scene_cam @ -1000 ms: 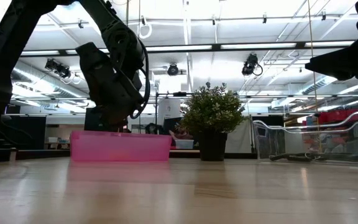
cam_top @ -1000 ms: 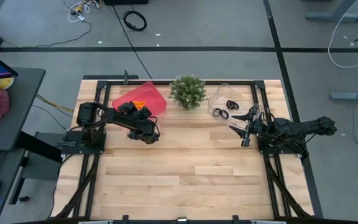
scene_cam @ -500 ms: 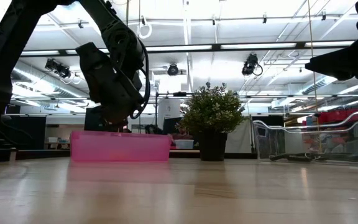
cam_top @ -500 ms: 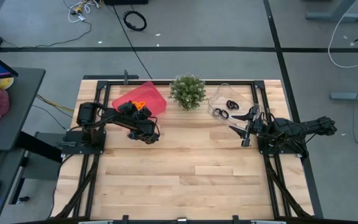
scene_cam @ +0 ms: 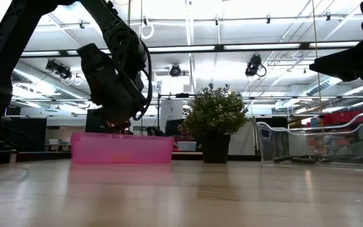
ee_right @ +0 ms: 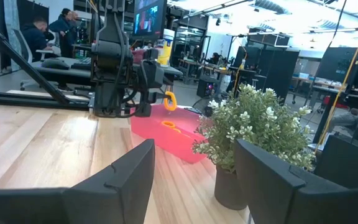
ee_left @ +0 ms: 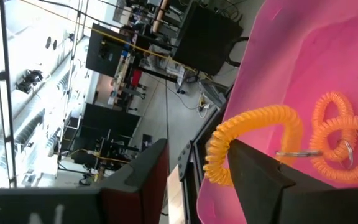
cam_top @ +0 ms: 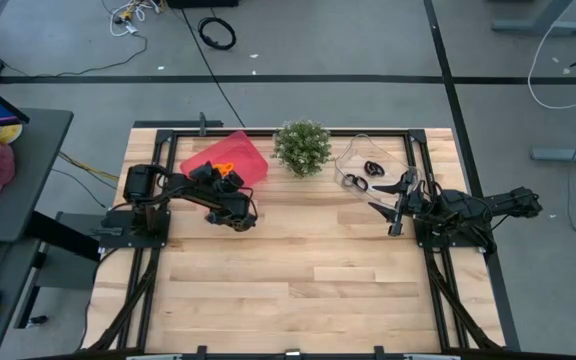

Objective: Sort spring keychains
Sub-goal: Put the yellow spring keychain into the pink bin

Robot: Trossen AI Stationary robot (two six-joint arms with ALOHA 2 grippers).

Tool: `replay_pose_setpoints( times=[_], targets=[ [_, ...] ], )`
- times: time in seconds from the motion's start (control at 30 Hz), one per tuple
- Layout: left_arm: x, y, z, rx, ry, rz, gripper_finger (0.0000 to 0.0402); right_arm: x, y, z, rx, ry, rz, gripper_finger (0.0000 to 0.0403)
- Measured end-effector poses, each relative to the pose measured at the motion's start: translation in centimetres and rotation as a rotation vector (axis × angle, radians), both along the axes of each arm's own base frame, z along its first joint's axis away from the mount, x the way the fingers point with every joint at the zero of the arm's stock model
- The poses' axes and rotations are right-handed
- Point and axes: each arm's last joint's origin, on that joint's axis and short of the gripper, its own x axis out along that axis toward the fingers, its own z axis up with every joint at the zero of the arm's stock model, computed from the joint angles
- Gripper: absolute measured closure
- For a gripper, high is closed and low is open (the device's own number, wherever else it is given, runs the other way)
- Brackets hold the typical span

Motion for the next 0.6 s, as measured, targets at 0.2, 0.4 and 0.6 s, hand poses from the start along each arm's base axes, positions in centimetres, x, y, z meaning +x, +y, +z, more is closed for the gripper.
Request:
replay_pose_setpoints(
  times=[0.2, 0.4, 0.6],
  targets=[
    [0.4, 0.1, 0.3, -0.03, -0.025, 0.037, 0.0229, 0.0, 0.0, 0.0, 0.0, 0.0, 0.0, 0.018],
    [1.5, 0.0, 1.1, -0.061, -0.052, 0.052, 0.0229, 0.0, 0.0, 0.0, 0.0, 0.0, 0.0, 0.018],
    [1.5, 0.0, 1.6, -0.111, -0.055, 0.084, 0.0229, 0.0, 0.0, 0.0, 0.0, 0.0, 0.0, 0.018]
  ],
)
